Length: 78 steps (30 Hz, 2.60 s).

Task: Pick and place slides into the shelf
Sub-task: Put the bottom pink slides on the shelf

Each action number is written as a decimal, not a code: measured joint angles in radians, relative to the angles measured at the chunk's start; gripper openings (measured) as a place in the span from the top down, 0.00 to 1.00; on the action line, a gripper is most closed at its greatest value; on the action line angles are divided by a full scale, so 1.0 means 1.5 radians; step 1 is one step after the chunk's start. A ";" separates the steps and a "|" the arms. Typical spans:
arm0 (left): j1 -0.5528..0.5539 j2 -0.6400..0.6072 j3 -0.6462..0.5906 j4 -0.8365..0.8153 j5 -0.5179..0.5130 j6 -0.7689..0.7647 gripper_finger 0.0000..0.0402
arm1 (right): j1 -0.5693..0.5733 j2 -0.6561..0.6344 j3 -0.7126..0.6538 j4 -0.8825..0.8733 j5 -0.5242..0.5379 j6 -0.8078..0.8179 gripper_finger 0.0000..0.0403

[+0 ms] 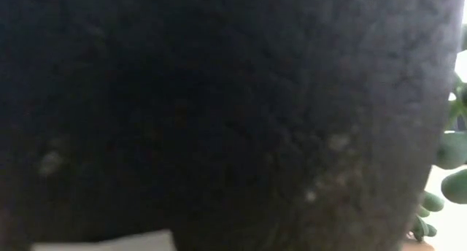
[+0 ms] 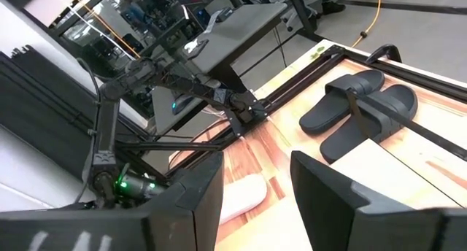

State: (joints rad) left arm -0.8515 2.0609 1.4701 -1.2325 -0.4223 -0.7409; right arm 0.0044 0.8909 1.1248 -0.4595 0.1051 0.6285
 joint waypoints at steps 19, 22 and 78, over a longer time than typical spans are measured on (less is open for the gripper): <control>0.036 0.000 -0.035 -0.005 -0.009 -0.052 0.71 | 0.000 0.000 0.000 -0.002 0.002 0.000 0.62; 0.036 0.000 -0.035 -0.003 0.001 -0.051 0.83 | 0.000 0.000 0.000 -0.003 0.017 0.000 0.62; -0.026 -0.029 -0.018 -0.191 0.020 -0.065 0.55 | -0.104 0.150 0.000 -0.025 -0.157 0.034 0.62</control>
State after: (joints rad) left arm -0.8905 2.0174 1.4433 -1.5189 -0.3917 -0.8379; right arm -0.1522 1.1160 1.1248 -0.4963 -0.1300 0.6794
